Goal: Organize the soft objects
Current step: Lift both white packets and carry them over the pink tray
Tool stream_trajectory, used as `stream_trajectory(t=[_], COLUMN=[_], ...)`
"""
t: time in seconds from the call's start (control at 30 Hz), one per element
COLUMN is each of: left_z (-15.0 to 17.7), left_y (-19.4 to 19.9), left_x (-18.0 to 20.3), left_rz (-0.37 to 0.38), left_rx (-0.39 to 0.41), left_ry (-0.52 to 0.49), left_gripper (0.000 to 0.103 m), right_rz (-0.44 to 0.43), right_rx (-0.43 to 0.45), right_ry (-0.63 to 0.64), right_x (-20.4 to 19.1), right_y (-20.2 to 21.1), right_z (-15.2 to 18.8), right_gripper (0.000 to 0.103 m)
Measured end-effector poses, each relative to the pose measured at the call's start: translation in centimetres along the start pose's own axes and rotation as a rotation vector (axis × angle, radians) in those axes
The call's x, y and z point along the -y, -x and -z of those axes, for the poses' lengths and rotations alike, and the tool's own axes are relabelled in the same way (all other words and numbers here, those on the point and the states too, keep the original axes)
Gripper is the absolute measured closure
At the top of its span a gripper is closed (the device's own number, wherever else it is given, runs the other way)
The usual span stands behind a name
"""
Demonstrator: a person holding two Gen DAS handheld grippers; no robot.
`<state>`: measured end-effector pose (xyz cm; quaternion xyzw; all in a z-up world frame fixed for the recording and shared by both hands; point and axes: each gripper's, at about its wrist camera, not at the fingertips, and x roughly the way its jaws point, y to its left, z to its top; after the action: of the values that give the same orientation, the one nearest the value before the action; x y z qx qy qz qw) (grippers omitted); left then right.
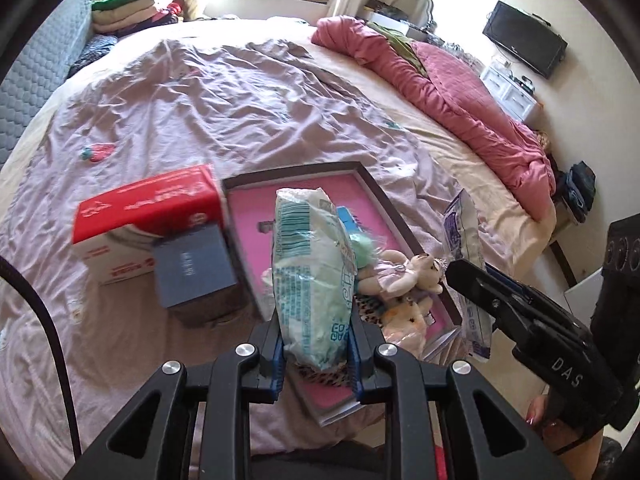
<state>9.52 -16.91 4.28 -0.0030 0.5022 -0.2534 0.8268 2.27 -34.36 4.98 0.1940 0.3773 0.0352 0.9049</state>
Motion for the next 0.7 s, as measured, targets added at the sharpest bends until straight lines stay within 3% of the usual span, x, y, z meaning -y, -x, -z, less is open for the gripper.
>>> stream_trajectory(t=[0.33, 0.7], left_z=[-0.2, -0.3], left_y=[-5.1, -7.9], left_x=[1.9, 2.4], left_rz=[0.002, 0.008], left_rx=[-0.070, -0.113], left_ry=[-0.026, -0.050], left_gripper=[0.078, 0.078], right_rz=[0.048, 0.085], right_rx=[-0.052, -0.120], right_ry=[0.007, 0.031], right_x=[2.7, 3.7], right_y=[-2.9, -6.7], right_z=[0.5, 1.1], right_gripper=[0.063, 0.062])
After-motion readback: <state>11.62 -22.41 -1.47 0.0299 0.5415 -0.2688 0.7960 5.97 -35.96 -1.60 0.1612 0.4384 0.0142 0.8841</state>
